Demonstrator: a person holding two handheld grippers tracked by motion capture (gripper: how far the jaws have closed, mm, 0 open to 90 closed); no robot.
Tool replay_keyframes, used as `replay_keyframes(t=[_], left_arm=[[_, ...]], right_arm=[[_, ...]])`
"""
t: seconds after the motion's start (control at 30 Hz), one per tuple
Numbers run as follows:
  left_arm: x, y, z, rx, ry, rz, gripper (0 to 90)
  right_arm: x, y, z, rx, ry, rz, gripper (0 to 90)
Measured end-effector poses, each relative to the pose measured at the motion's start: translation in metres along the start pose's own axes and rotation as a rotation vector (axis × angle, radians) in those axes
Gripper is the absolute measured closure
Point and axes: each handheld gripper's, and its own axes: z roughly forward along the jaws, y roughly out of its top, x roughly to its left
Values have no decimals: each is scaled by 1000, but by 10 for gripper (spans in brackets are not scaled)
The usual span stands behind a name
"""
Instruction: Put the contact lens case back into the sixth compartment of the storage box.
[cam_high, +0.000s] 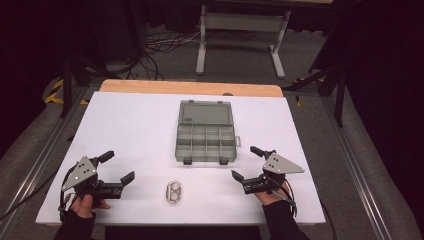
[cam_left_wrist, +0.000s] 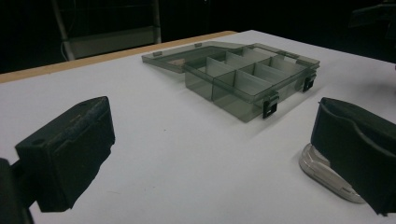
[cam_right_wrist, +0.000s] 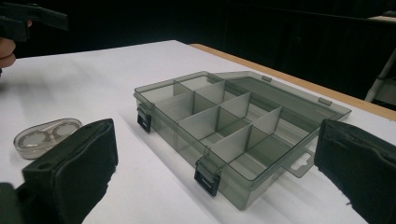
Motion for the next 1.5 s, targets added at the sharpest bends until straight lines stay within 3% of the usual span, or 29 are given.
replay_keyframes(t=[0.73,1.0,1.1,1.17,1.5], left_arm=[[-2,1,-2,9,4,26,4],[0,2,-4,17,2,33,4],[0,2,-4,17,3,31,4],[0,2,-4,16,3,39,4],[0,2,-4,22,2,42,4]], right_arm=[[2,4,8,34,22,4,6],[13,17,30,56,93,-41,5],[17,22,36,53,111,-47,5],[22,27,46,44,148,-44,5],[42,46,75,41,240,-94,6]])
